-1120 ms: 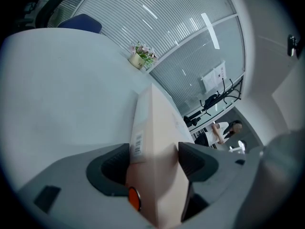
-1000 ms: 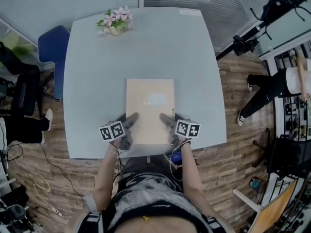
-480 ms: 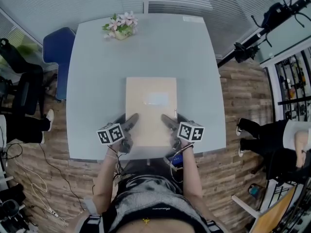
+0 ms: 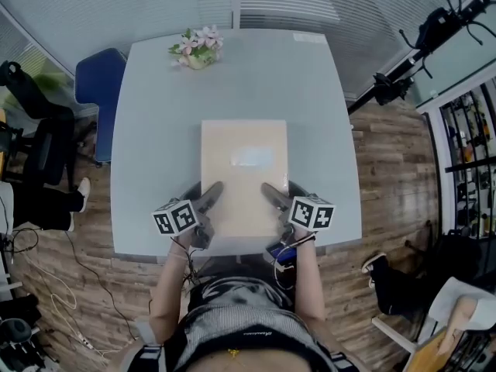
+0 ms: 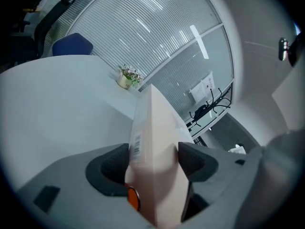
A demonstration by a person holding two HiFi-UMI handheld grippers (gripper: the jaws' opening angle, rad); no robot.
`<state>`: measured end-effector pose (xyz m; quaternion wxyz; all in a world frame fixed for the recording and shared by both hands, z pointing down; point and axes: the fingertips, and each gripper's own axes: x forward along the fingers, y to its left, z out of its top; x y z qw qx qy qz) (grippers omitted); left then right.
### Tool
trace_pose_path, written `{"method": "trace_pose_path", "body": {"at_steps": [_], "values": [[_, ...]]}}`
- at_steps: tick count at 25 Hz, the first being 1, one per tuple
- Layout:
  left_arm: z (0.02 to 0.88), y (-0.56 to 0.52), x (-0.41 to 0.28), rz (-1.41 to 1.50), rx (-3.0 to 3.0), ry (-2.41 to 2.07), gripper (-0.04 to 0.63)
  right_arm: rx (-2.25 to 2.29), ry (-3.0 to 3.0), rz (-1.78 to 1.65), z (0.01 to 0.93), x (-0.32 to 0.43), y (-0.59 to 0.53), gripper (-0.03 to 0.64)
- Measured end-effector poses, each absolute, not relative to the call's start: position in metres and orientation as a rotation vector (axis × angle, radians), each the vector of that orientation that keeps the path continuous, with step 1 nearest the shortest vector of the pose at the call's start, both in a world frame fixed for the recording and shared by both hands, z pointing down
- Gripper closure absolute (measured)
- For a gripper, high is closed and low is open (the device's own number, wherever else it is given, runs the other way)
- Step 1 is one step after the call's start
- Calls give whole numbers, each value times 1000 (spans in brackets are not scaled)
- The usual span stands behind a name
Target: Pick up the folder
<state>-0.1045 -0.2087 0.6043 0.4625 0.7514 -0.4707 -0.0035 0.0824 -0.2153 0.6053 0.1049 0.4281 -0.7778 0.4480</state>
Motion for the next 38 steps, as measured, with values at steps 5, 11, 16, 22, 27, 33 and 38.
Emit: {"method": "trace_pose_path", "body": {"at_steps": [5, 11, 16, 22, 27, 33, 38], "values": [[572, -210, -100, -38, 1898, -1165, 288, 1280, -2351, 1285, 577, 86, -216, 227], [533, -214, -95, -75, 1962, -1181, 288, 1304, -2419, 1225, 539, 90, -220, 227], [503, -214, -96, -98, 2008, -1195, 288, 1314, -2474, 1181, 511, 89, -219, 229], [472, -212, -99, -150, 2046, -1228, 288, 1295, -2538, 1104, 481, 87, -222, 229], [445, -211, -103, -198, 2089, -1257, 288, 1290, -2597, 1026, 454, 82, -225, 229], [420, -210, -104, -240, 2132, -1278, 288, 1283, -2651, 963, 429, 81, -226, 229], [403, -209, -103, -271, 2161, -1284, 288, 1283, -2682, 914, 411, 82, -225, 229]]}}
